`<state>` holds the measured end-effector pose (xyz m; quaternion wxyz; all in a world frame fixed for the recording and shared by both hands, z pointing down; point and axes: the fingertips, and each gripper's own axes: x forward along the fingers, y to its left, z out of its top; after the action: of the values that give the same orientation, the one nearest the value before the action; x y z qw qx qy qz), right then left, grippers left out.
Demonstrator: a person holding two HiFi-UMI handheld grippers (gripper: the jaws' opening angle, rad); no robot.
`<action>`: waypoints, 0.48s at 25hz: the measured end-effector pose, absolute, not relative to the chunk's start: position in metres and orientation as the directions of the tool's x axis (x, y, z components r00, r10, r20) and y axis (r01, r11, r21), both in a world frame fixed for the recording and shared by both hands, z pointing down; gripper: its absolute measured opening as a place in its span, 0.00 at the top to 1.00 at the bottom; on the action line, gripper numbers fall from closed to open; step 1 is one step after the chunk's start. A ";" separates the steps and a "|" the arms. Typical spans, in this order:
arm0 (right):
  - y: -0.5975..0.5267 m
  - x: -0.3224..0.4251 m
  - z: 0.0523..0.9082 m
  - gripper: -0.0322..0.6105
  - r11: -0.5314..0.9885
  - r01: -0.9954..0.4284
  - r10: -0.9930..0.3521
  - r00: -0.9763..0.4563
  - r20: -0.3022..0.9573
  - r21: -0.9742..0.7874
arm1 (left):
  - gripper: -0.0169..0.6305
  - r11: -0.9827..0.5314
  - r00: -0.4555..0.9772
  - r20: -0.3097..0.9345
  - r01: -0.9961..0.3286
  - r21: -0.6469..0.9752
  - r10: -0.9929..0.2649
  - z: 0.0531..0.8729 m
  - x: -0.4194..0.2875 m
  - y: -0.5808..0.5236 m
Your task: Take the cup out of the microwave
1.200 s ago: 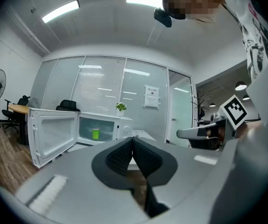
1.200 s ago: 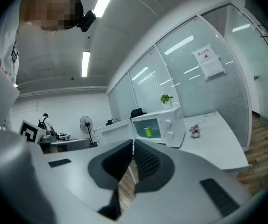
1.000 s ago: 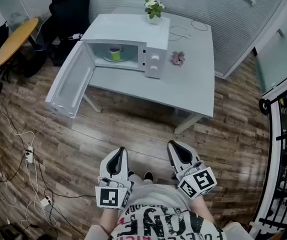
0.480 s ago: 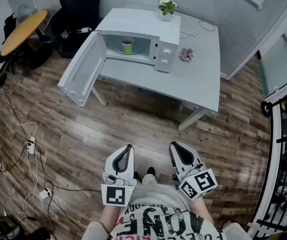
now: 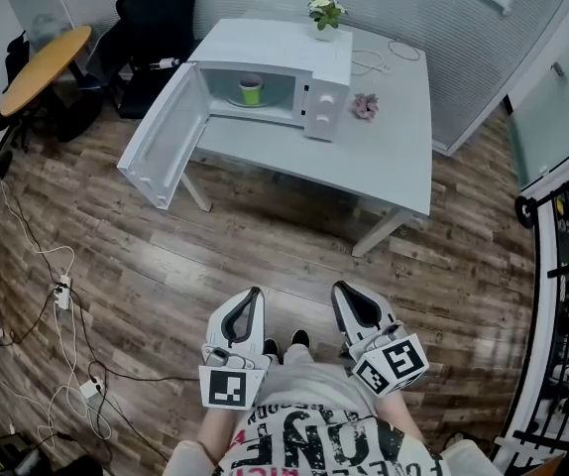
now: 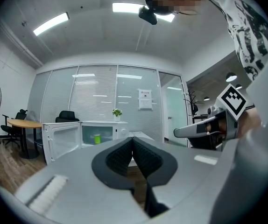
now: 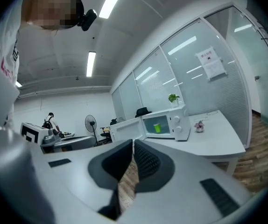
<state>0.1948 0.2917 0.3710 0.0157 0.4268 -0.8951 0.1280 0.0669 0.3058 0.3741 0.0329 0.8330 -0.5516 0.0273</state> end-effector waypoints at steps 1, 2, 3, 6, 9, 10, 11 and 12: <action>0.293 0.195 0.369 0.92 0.608 -0.763 -0.758 -0.640 0.126 -0.219 | 0.95 -0.389 0.389 0.081 -0.921 0.025 -0.918 0.374 0.067 0.306; 0.293 0.195 0.368 0.92 0.613 -0.758 -0.756 -0.645 0.114 -0.225 | 0.95 -0.387 0.388 0.081 -0.922 0.026 -0.918 0.374 0.068 0.306; 0.294 0.195 0.366 0.92 0.616 -0.753 -0.754 -0.648 0.104 -0.230 | 0.95 -0.386 0.387 0.082 -0.922 0.027 -0.919 0.374 0.068 0.307; 0.293 0.200 0.366 0.92 0.620 -0.748 -0.750 -0.654 0.099 -0.236 | 0.95 -0.379 0.380 0.083 -0.925 0.025 -0.921 0.374 0.072 0.307; 0.290 0.208 0.367 0.92 0.622 -0.745 -0.748 -0.657 0.099 -0.241 | 0.95 -0.372 0.372 0.074 -0.928 0.018 -0.925 0.373 0.080 0.306; 0.290 0.210 0.368 0.92 0.624 -0.743 -0.746 -0.659 0.099 -0.242 | 0.95 -0.369 0.369 0.072 -0.929 0.019 -0.926 0.373 0.082 0.306; 0.289 0.212 0.368 0.92 0.627 -0.740 -0.743 -0.662 0.099 -0.243 | 0.95 -0.366 0.366 0.071 -0.931 0.020 -0.928 0.373 0.084 0.306; 0.289 0.214 0.369 0.92 0.630 -0.737 -0.740 -0.665 0.099 -0.244 | 0.95 -0.363 0.363 0.070 -0.932 0.022 -0.929 0.373 0.087 0.307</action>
<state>0.2141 0.2889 0.3690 -0.0053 0.4093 -0.9027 0.1327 0.0865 0.3066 0.3731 0.0286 0.8251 -0.5638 0.0227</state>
